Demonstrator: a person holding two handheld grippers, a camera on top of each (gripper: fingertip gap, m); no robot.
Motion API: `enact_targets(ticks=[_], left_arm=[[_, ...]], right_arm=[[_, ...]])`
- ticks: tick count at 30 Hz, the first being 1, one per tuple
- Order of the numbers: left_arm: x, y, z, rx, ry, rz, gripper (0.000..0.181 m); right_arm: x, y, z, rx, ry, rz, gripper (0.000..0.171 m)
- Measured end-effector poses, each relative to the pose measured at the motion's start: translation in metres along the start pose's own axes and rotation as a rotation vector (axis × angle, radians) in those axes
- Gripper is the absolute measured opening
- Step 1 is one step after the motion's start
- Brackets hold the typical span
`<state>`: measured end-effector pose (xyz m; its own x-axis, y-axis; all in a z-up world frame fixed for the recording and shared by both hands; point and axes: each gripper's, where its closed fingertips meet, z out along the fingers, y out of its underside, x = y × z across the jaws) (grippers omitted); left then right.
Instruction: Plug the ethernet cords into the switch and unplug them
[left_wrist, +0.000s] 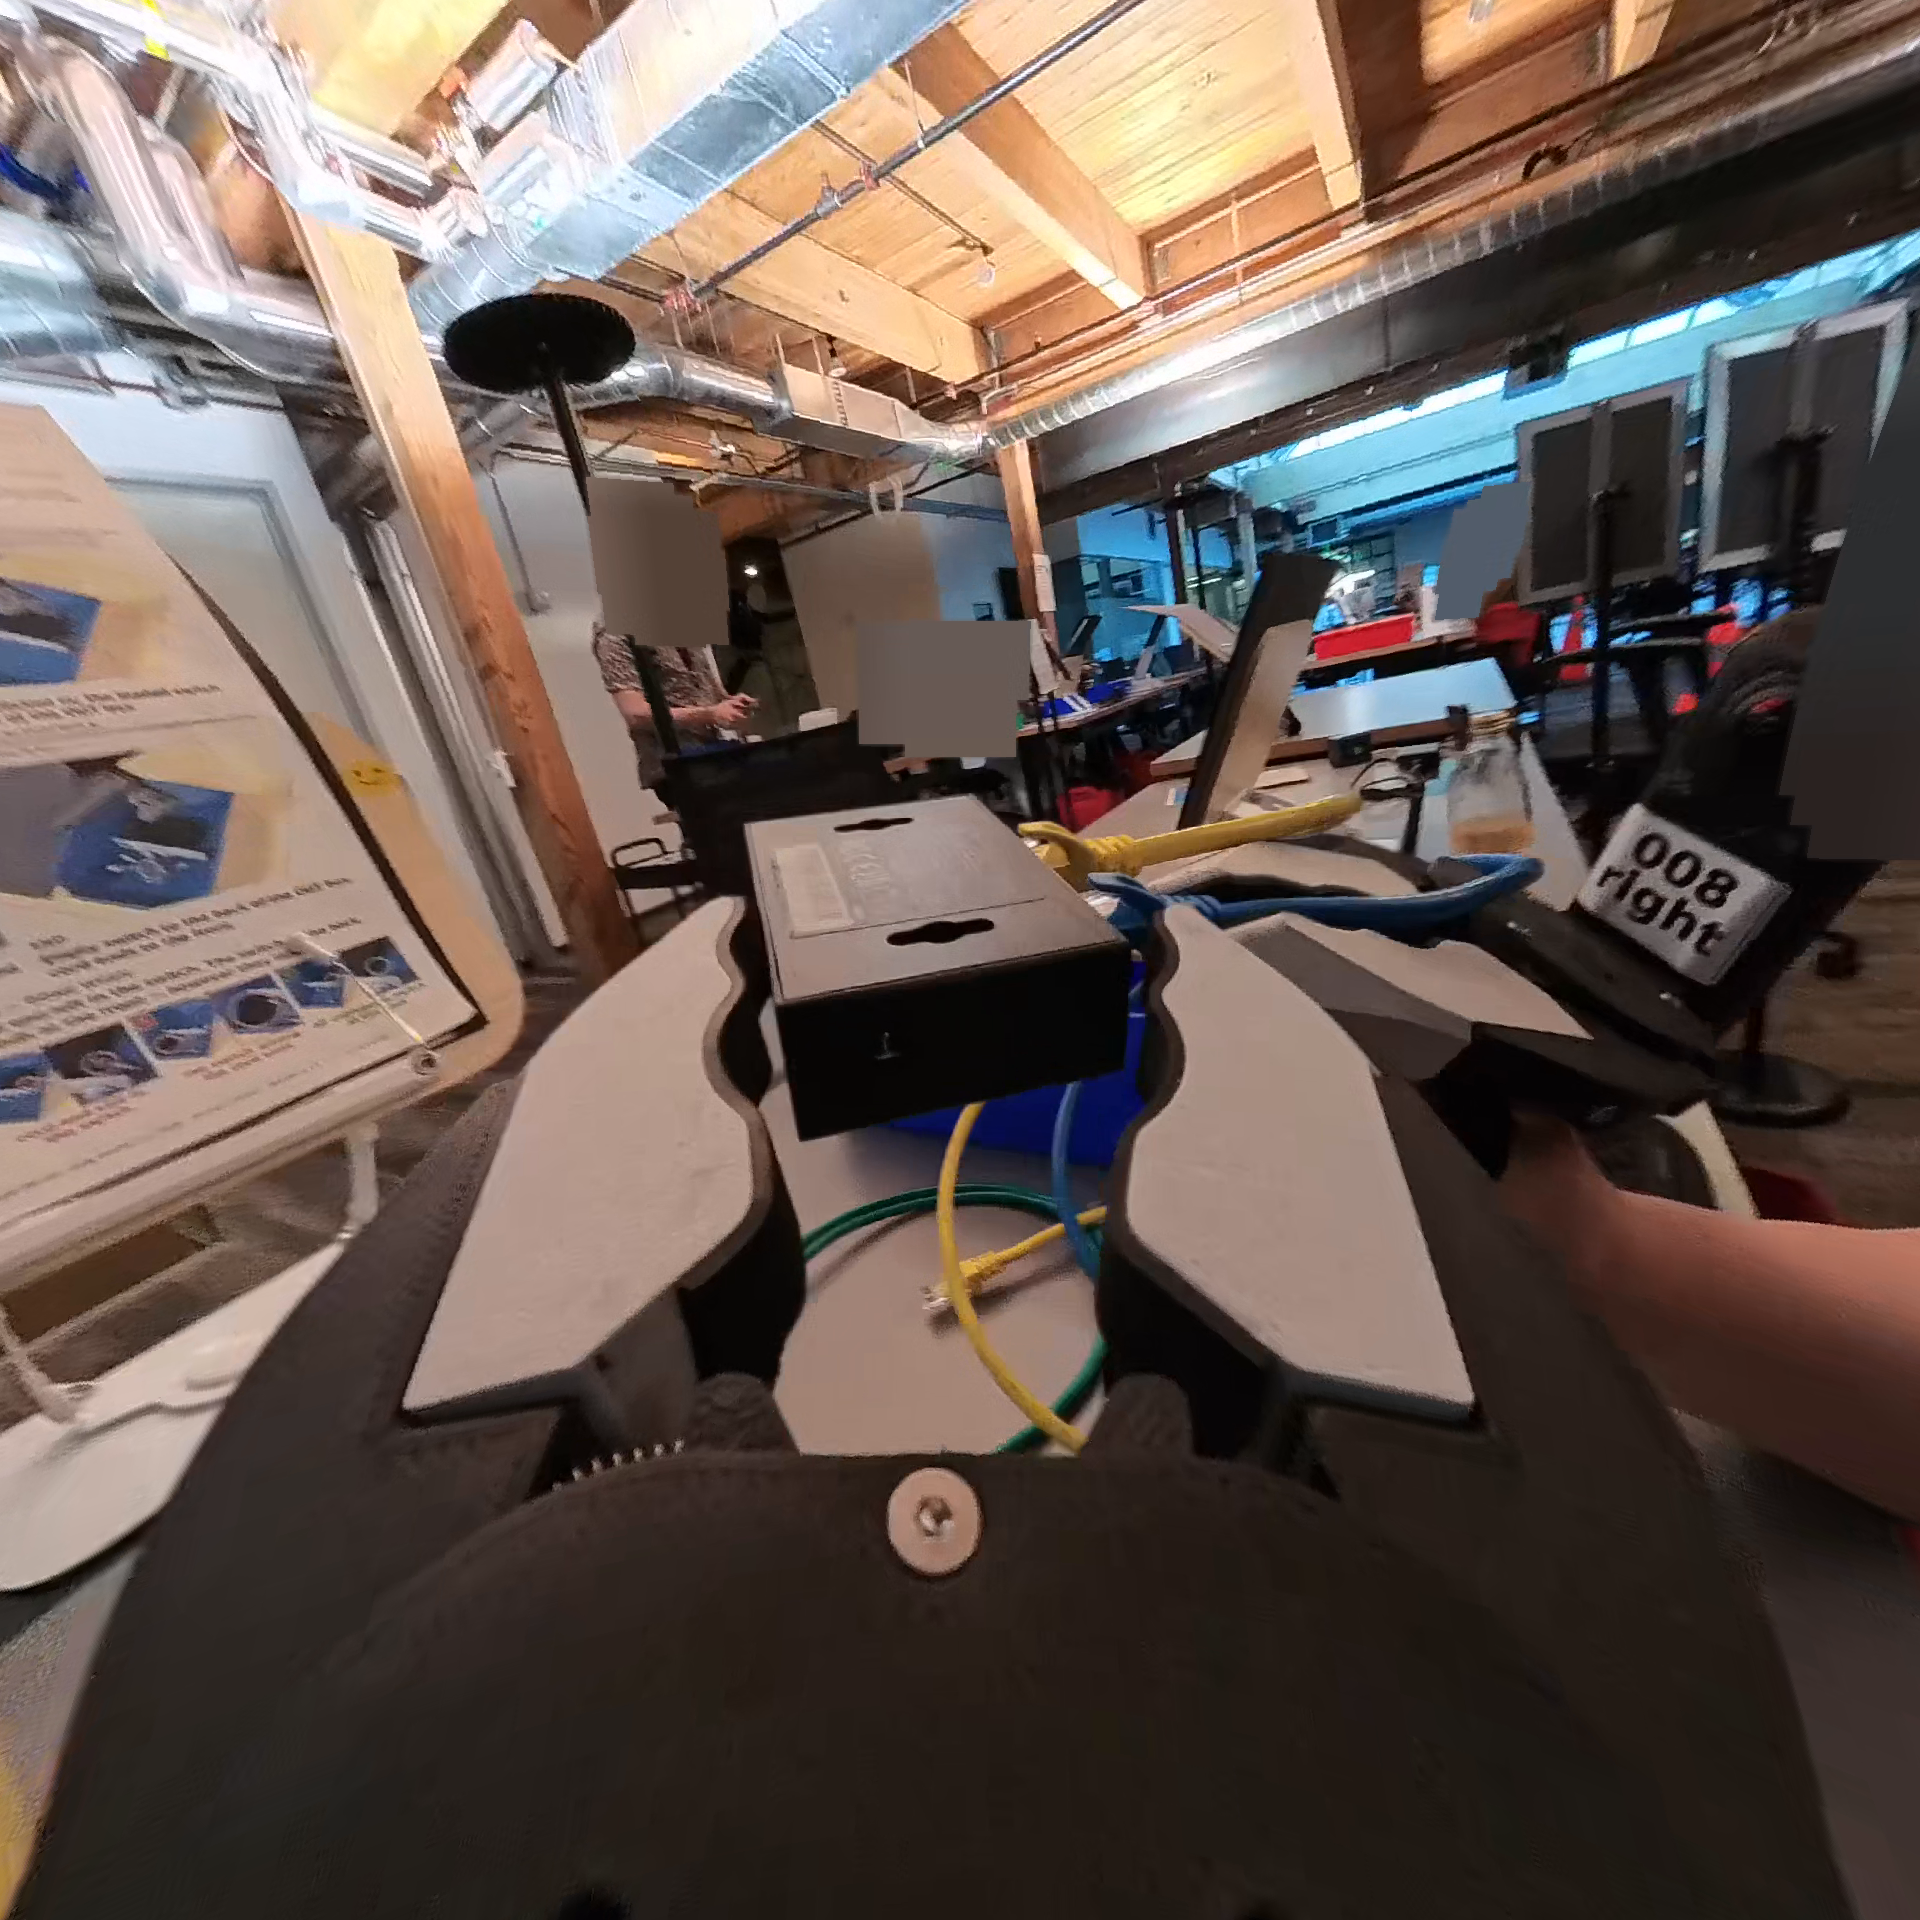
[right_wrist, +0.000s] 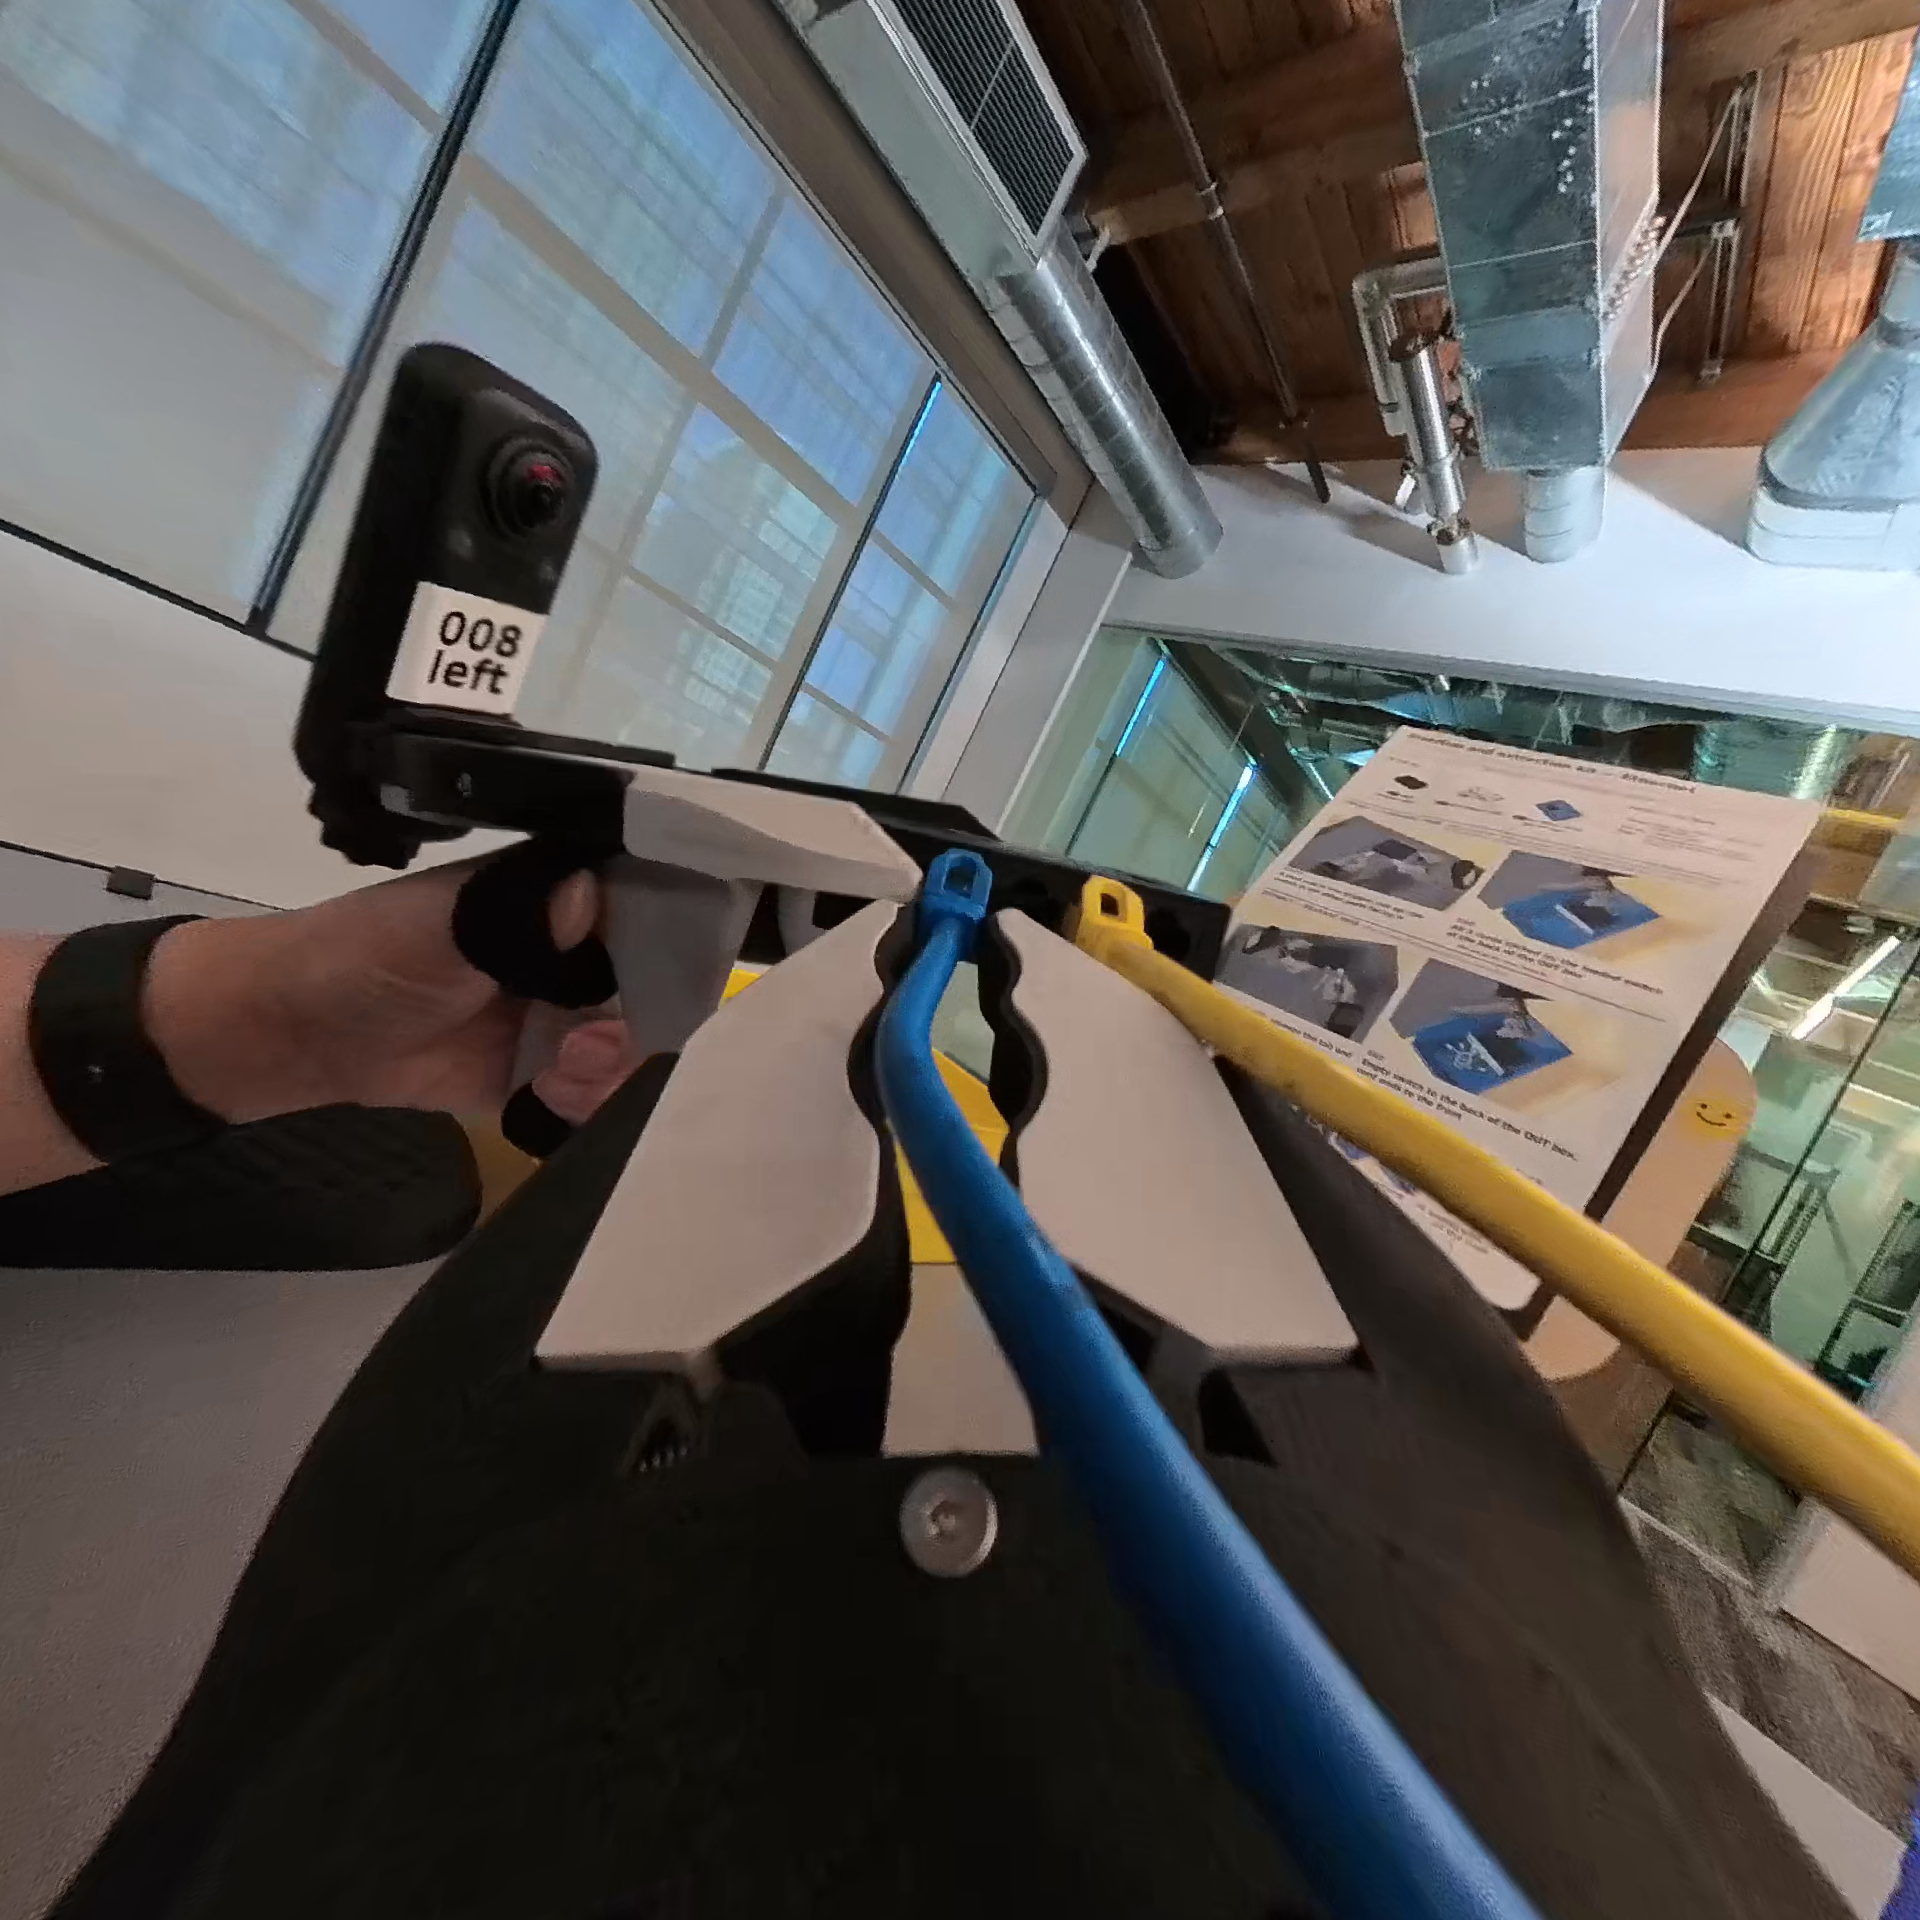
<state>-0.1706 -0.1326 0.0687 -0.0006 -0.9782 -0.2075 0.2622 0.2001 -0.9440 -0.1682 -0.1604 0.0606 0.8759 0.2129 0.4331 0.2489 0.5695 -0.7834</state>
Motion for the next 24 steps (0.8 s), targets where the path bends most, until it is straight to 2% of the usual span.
enact_targets(ticks=[1, 3, 4, 9, 14, 24], left_arm=[[0.002, 0.0, 0.0, -0.001, 0.024, -0.023, 0.07], [0.009, 0.003, 0.004, -0.014, 0.068, -0.042, 0.097], [0.01, 0.005, 0.004, -0.016, 0.068, -0.027, 0.101], [0.008, 0.009, 0.004, -0.044, 0.059, 0.01, 0.102], [0.012, 0.012, 0.008, -0.087, 0.043, 0.019, 0.115], [0.008, 0.016, 0.006, -0.11, 0.015, 0.015, 0.108]], right_arm=[[-0.001, 0.0, 0.0, 0.0, -0.007, -0.007, 0.012], [-0.007, 0.004, 0.003, -0.025, -0.018, -0.043, 0.012], [-0.006, 0.005, 0.003, -0.033, -0.012, -0.055, 0.012], [-0.005, 0.012, 0.005, -0.067, -0.031, 0.01, 0.013], [-0.001, 0.017, 0.004, -0.08, -0.04, 0.075, 0.013], [-0.005, 0.023, 0.004, -0.101, -0.067, 0.113, 0.014]])
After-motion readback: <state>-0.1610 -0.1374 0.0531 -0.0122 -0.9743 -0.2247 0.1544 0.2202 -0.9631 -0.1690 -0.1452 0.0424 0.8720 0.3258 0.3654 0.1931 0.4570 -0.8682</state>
